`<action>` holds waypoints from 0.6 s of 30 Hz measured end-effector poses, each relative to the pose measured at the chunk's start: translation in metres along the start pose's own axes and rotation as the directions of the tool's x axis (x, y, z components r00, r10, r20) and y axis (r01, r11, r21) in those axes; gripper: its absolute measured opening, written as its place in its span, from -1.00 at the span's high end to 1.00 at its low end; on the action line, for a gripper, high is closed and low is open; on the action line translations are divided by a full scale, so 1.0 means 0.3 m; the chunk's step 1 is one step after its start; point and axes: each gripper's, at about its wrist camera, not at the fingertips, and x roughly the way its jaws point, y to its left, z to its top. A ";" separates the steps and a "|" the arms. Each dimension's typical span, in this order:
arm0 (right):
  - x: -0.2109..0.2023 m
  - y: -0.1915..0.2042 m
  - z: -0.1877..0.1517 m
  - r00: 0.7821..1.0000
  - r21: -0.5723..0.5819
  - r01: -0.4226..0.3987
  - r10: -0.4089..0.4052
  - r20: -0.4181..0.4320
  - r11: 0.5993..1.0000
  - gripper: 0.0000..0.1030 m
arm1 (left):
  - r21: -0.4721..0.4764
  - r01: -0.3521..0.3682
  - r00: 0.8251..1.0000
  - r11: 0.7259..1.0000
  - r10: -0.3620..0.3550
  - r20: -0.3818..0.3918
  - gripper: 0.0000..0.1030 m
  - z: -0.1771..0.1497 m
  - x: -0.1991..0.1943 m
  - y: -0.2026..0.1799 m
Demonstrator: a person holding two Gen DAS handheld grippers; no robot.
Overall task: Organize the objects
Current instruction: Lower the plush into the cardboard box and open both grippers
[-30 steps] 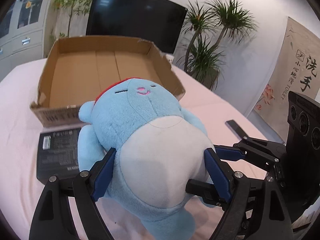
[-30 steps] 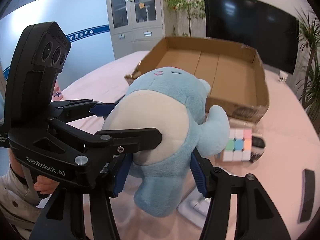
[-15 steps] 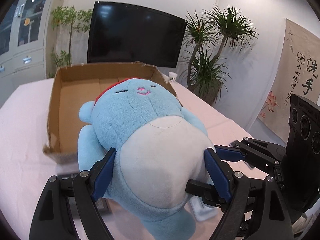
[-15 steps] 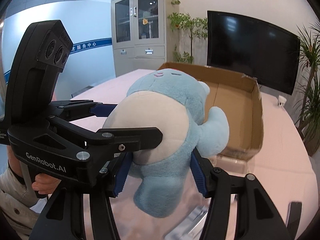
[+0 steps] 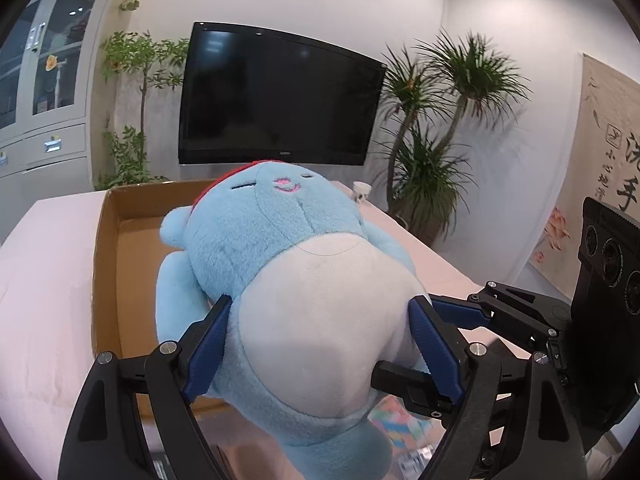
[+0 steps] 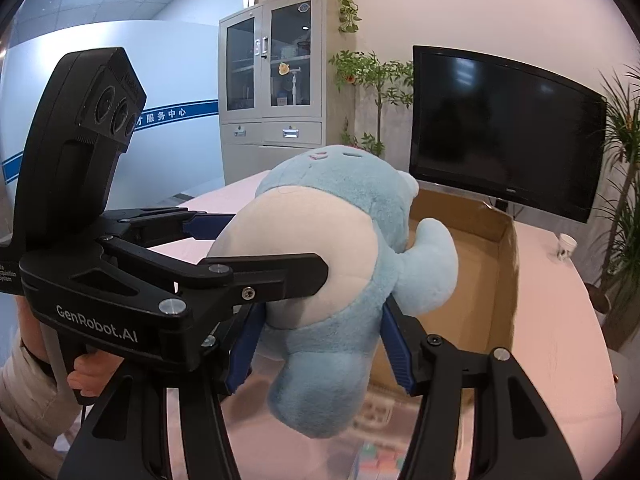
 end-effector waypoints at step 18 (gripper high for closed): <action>0.301 -0.133 -0.060 0.999 -0.013 0.004 -0.005 -0.048 1.000 -0.05 | -0.016 0.011 0.996 1.000 -0.012 -0.088 -0.66 -0.048 0.369 0.172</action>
